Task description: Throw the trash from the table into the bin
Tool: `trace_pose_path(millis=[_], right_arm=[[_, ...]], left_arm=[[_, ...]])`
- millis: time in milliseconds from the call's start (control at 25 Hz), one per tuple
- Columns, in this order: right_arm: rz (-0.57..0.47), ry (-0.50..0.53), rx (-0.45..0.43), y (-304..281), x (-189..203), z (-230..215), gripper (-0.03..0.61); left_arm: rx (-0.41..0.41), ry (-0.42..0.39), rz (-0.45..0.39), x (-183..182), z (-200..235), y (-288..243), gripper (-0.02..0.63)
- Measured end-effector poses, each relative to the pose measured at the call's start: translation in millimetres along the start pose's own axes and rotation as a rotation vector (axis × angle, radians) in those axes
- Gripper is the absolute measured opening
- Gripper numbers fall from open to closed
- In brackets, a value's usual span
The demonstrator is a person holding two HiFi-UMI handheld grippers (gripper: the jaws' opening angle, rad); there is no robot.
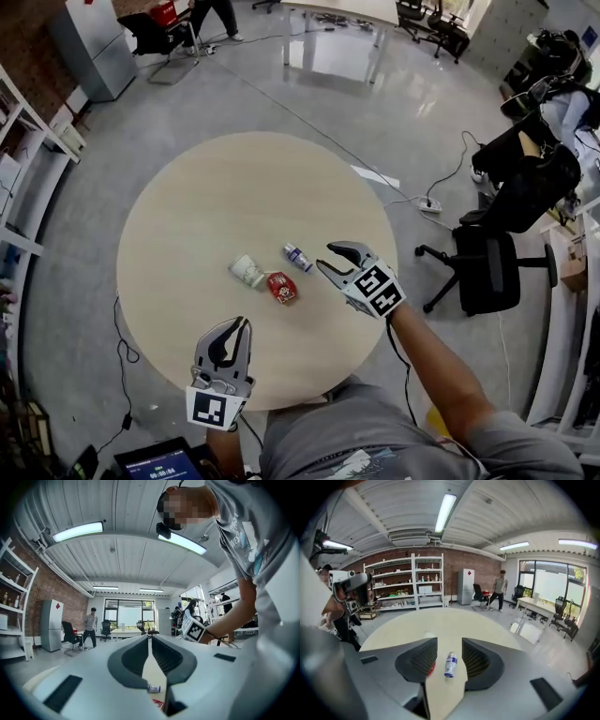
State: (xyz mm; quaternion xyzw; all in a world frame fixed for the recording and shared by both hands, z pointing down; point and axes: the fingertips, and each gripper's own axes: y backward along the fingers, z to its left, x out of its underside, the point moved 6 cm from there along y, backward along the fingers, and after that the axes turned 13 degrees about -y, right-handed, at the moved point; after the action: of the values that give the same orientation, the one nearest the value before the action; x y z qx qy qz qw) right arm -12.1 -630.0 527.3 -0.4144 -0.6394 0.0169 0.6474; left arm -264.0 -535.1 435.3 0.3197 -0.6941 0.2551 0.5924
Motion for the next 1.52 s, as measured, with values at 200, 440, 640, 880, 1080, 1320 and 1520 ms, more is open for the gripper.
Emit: trace_pose_path(millis=[200,440,640,880,1080,1320,1520], right_arm=[[0.266,-0.034,-0.060,-112,67,-19,0.225],[0.470,-0.019,0.000,-180,118,-39,0.225],[0.522,-0.010,0.035,-194,126,-35,0.219],[0.354,-0.031,0.082,-138,85,-10,0.218],[0.126,-0.073,0.153,-35,32,29,0.218],[-0.131,-0.102,0.290,118,2,82,0.218],[-0.290,-0.113,0.445,244,18,134,0.218]], left_arm=[[-0.062,-0.002,0.064,9,-1,18,0.066],[-0.125,0.013,0.140,26,-7,44,0.066],[-0.143,0.021,0.153,29,8,67,0.066],[-0.100,0.008,0.112,12,17,87,0.066],[0.009,-0.044,0.027,-15,13,99,0.066],[0.165,-0.072,-0.071,-52,-17,111,0.066],[0.315,-0.088,-0.170,-72,-53,124,0.066]])
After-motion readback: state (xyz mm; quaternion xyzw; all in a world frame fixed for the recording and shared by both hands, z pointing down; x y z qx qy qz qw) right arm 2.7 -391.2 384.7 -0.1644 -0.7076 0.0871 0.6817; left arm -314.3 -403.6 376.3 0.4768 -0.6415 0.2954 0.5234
